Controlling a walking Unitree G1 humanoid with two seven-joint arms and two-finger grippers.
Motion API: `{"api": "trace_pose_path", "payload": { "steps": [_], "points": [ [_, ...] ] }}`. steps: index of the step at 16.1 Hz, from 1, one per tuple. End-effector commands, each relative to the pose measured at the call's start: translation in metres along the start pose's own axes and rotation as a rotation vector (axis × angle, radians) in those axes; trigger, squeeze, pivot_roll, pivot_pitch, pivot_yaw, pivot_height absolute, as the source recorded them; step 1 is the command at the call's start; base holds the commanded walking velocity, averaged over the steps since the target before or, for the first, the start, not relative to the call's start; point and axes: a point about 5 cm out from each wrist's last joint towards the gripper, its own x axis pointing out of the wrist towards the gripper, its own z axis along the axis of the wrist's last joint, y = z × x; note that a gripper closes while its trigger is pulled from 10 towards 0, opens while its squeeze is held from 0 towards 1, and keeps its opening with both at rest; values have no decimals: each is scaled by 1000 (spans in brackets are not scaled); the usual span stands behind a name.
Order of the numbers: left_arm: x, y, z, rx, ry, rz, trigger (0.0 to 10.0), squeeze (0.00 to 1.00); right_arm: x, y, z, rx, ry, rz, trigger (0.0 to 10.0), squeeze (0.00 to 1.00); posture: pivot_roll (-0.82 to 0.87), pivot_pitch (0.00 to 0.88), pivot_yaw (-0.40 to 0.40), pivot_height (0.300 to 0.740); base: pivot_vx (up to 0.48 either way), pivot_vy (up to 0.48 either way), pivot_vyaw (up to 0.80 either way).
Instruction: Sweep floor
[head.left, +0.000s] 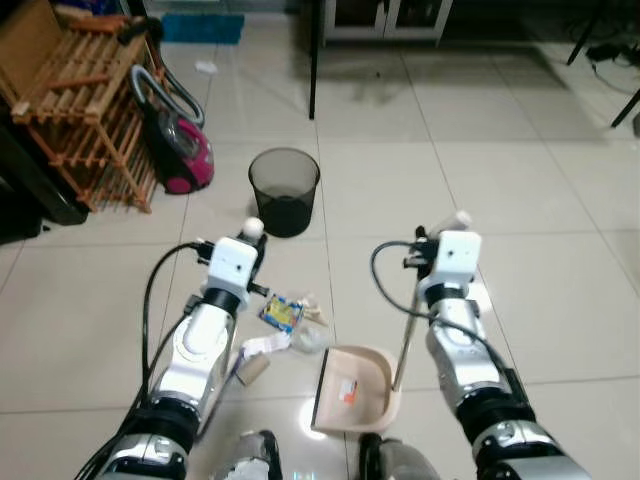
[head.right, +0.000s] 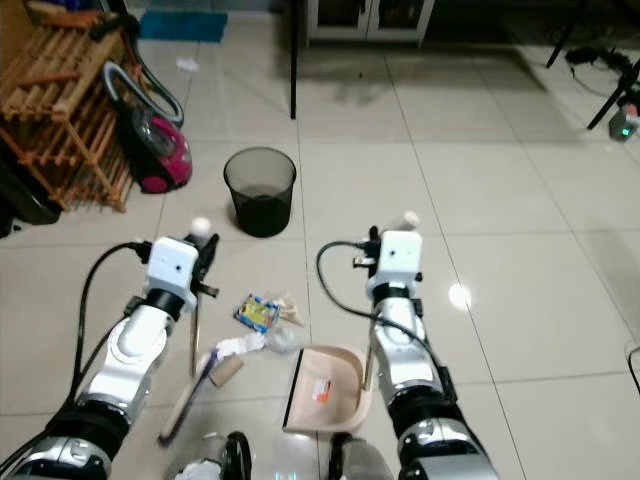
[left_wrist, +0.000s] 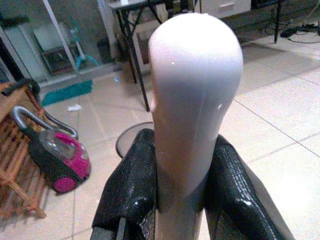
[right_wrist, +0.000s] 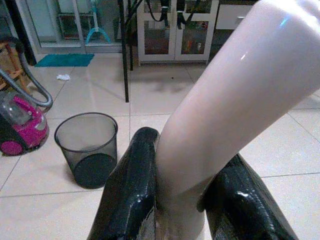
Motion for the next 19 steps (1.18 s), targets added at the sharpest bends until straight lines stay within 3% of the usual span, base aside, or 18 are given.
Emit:
{"api": "trace_pose_path", "payload": {
  "steps": [1,6,15,19],
  "points": [
    [-1,-4,-1,-10,-7,-4,10000,0,-6,4,-5,-23,-3,8,10000,0,-61,271,-21,740,0,0,0],
    [8,-18,7,-116,-48,-53,10000,0,-12,13,-12,-27,15,12,10000,0,-77,285,-27,740,0,0,0],
    [16,-82,42,-230,-188,-414,10000,0,-14,10,-17,-11,47,-8,10000,0,-82,279,-19,740,0,0,0],
    [21,-93,62,-280,-261,-476,10000,0,-12,9,-16,-4,48,-10,10000,0,-90,260,-17,740,0,0,0]
  ]
}}
